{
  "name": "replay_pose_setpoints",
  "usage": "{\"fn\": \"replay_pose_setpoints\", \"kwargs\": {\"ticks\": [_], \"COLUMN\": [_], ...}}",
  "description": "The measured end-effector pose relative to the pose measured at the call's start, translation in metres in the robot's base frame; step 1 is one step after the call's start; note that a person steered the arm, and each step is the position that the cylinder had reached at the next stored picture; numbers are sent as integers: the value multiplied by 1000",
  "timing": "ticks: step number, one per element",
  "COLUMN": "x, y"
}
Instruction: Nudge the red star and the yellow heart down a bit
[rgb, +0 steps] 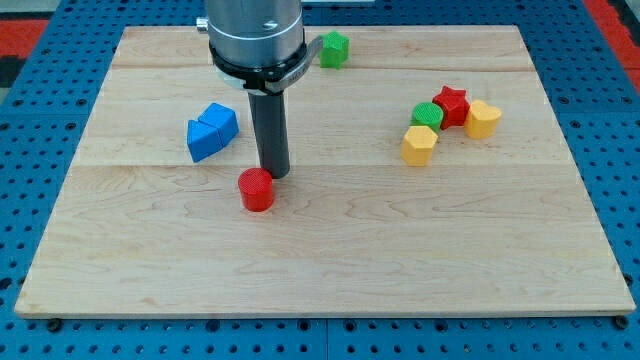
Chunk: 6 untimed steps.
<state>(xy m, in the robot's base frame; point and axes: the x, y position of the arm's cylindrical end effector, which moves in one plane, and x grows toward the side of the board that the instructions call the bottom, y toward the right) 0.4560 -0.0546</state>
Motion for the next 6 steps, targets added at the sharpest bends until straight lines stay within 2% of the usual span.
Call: {"fn": "replay_pose_setpoints", "kwargs": {"ticks": [1, 2, 4, 5, 6], "x": [-35, -91, -172, -168, -138], "y": [4, 36, 204, 279, 294]}}
